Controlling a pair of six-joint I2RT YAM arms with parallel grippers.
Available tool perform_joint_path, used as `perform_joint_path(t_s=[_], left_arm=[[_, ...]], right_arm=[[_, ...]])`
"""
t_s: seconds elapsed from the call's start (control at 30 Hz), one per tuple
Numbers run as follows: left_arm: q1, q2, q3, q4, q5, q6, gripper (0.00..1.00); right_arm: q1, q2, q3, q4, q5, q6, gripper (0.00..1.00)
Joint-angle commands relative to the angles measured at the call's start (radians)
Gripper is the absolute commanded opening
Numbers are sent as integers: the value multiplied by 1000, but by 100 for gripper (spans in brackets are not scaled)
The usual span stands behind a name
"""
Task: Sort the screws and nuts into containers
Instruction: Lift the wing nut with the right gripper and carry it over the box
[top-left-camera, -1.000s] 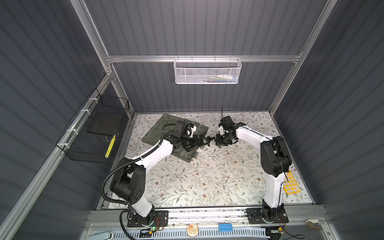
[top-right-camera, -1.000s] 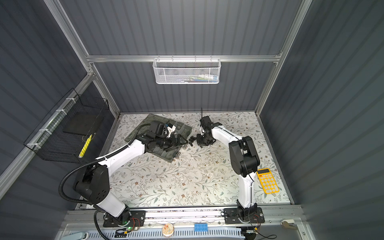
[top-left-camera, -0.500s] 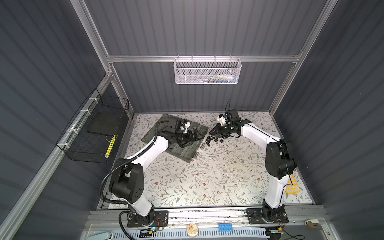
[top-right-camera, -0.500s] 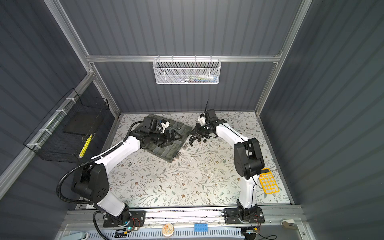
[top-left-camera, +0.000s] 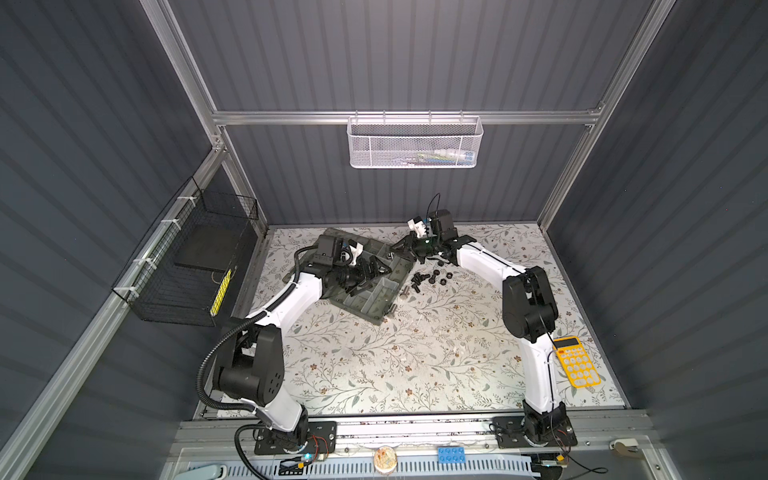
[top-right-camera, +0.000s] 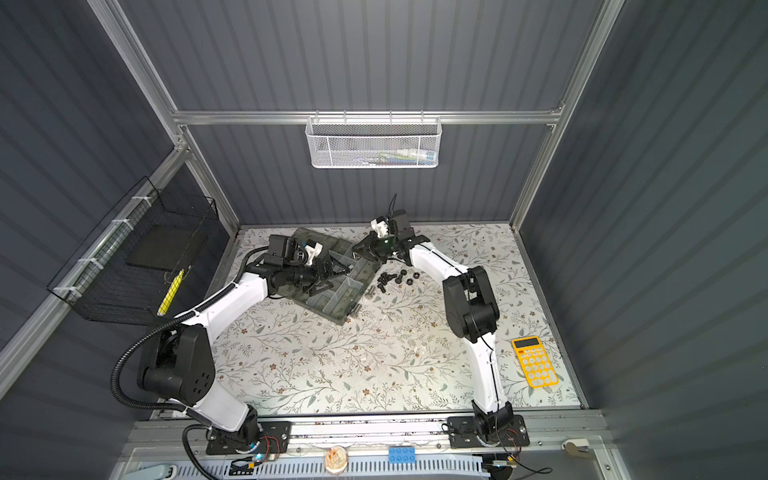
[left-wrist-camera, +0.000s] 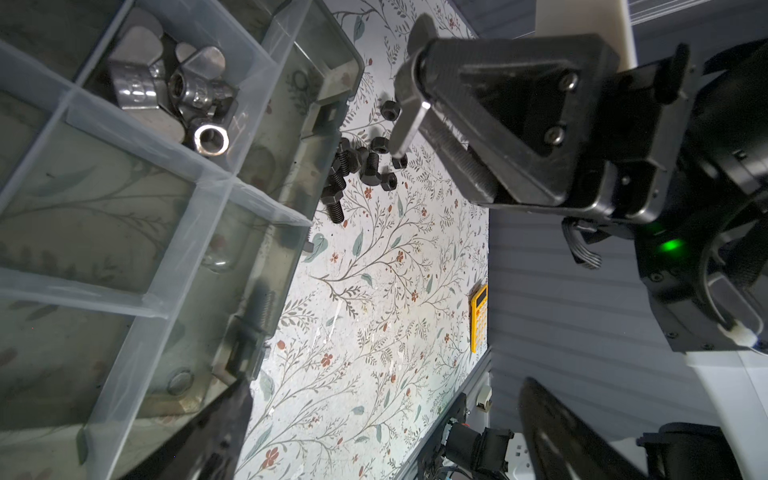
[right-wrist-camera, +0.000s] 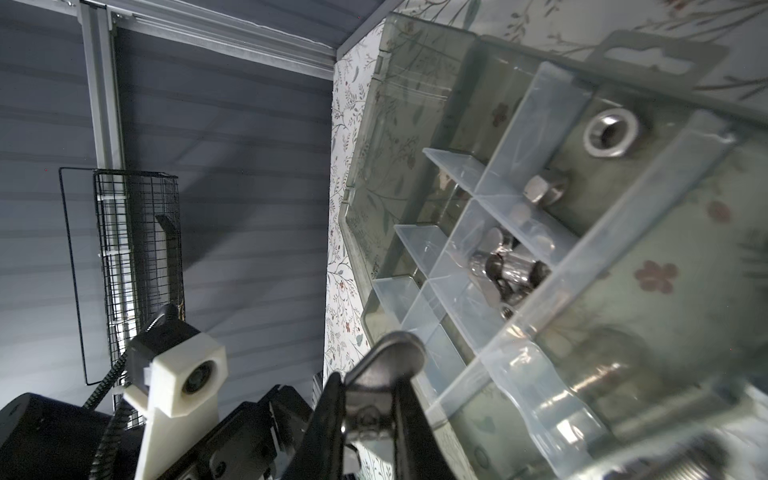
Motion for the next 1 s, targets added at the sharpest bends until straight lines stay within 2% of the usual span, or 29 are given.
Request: perform_joint_path(t_s=[0.0,0.5,0.97], left_arm=[[29,-41,-31,34,52,-19,100],[80,-86,-111,42,83,-8,100],[100,-97,-124,18,82,17,100]], right_arm=[[12,55,57,65,-29,60,12],[60,265,253,-1,36,68,15],[73,310,255,-49,82,30,24]])
